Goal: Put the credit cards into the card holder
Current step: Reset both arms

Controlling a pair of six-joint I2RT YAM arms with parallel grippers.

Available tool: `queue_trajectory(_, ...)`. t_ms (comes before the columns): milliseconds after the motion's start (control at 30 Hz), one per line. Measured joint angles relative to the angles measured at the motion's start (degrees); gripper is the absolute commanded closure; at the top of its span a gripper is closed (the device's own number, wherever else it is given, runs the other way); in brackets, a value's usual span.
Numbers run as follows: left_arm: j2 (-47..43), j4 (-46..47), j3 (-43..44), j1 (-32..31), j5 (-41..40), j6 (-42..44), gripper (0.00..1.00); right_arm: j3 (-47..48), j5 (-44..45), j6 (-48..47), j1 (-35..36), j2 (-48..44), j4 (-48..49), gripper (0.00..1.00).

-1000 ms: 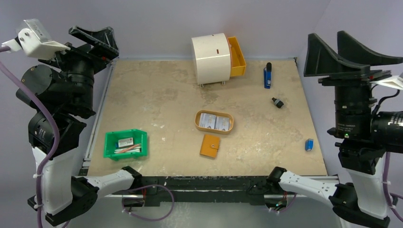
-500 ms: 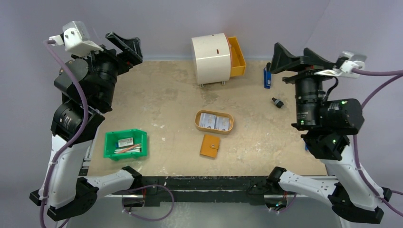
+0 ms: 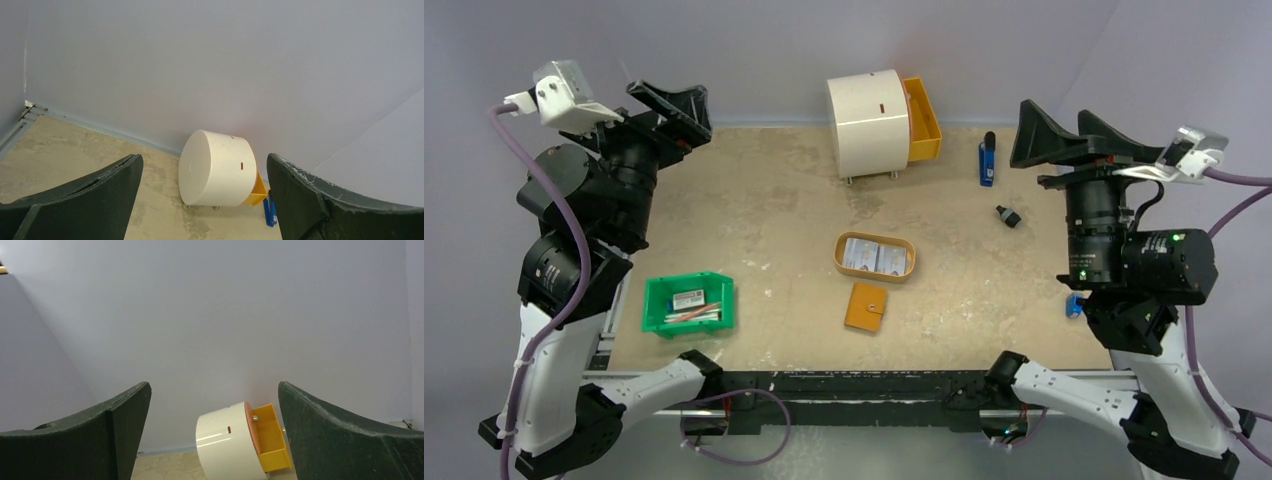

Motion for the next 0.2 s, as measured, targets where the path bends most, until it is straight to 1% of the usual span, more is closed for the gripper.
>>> queue_trajectory(200, -0.22, 0.76, -0.09, 0.0, 0.42, -0.17, 0.06, -2.19, -7.74, 2.67, 0.0, -2.89, 0.04, 0.01)
